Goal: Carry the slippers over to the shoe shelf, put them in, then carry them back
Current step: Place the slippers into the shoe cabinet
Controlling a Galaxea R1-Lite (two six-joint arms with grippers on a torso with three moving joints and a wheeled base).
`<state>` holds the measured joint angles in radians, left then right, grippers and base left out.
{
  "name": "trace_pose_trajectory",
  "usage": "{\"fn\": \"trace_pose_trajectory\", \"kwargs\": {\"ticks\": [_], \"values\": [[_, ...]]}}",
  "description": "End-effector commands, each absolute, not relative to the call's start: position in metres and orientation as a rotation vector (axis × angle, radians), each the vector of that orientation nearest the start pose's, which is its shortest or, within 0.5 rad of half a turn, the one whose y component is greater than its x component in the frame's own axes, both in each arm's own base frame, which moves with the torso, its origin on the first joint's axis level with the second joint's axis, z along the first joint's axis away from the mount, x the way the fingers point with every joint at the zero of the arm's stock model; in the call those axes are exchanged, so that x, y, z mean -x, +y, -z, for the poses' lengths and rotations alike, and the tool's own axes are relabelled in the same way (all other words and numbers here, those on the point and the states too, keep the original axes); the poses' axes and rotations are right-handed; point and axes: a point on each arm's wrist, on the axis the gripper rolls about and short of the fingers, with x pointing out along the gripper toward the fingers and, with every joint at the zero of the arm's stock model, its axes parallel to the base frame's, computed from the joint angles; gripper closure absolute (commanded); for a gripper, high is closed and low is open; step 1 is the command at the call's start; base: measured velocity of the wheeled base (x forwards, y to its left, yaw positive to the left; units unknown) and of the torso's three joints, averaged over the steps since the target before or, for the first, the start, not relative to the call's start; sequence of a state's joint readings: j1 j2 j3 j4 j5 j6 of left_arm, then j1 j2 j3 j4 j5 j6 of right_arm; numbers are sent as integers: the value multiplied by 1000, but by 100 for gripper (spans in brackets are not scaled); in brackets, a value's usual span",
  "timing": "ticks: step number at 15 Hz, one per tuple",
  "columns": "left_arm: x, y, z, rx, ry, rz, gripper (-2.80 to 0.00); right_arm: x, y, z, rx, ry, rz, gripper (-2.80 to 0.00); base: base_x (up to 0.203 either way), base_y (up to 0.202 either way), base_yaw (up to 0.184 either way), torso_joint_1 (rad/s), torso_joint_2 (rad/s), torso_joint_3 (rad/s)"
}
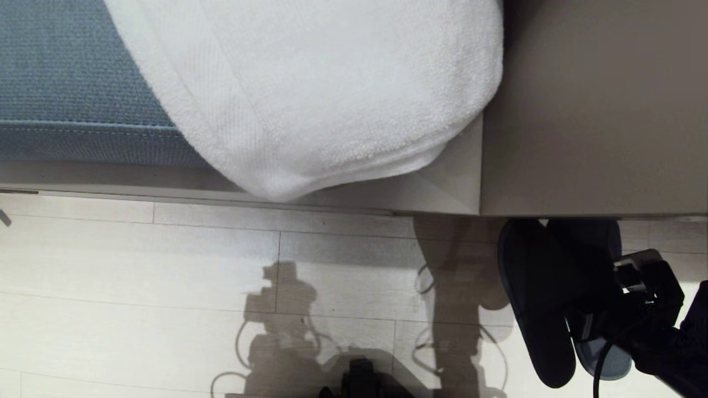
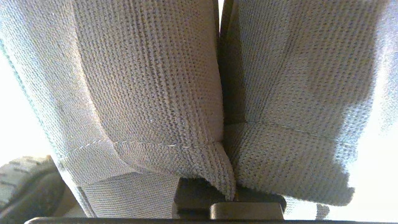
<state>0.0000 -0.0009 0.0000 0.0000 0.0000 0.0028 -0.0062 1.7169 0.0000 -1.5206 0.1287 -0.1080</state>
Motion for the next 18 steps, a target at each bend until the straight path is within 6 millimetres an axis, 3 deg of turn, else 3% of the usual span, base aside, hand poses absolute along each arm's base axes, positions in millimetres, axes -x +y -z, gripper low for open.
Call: {"fn": "trace_pose_trajectory", "kwargs": {"ticks": [1,8,18], "values": [[23,0,-75,-3,0,0,0,-188,1,-105,99,125,-125,0,0,0,0,0,0,0],[23,0,-75,-3,0,0,0,-166,-2,-135,112,-40,-86,0,0,0,0,0,0,0],[23,0,-75,-3,0,0,0,-88,1,-156,116,-88,-147,0,0,0,0,0,0,0]]}}
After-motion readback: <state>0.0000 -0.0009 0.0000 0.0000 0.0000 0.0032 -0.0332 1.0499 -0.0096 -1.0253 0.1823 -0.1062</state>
